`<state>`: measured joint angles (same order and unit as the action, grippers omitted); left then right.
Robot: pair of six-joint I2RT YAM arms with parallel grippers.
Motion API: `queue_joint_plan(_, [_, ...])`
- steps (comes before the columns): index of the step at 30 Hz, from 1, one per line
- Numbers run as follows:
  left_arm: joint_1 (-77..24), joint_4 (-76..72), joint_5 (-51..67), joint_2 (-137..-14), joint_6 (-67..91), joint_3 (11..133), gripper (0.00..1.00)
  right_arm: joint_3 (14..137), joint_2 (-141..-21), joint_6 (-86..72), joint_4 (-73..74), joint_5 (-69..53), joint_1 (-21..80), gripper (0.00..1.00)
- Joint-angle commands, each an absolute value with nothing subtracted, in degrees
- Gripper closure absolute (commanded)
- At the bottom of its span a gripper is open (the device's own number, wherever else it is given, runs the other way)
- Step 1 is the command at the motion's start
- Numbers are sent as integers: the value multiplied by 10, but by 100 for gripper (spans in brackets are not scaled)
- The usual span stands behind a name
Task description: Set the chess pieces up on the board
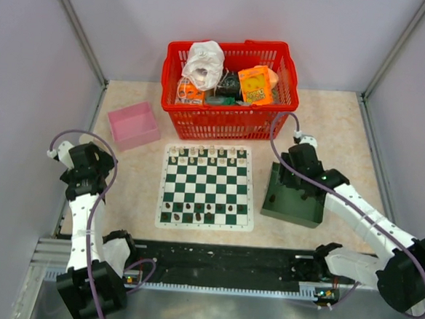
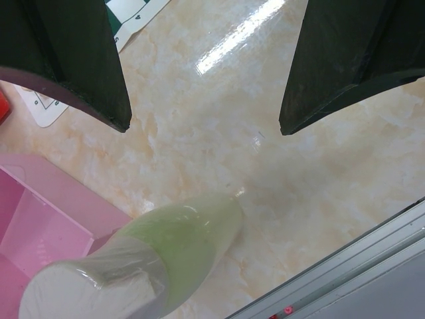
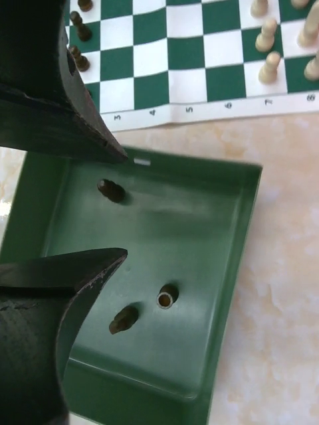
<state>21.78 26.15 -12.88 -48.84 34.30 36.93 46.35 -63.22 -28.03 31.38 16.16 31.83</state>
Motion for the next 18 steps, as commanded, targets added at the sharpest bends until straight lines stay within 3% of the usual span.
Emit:
queue_joint_plan(1, [222,250,-131,-483,339,374,1,452,-652,-246,307,59,270,48])
queue_joint_plan(18, [222,237,-131,-496,344,366,1,425,-723,-240,274,-4,271,57])
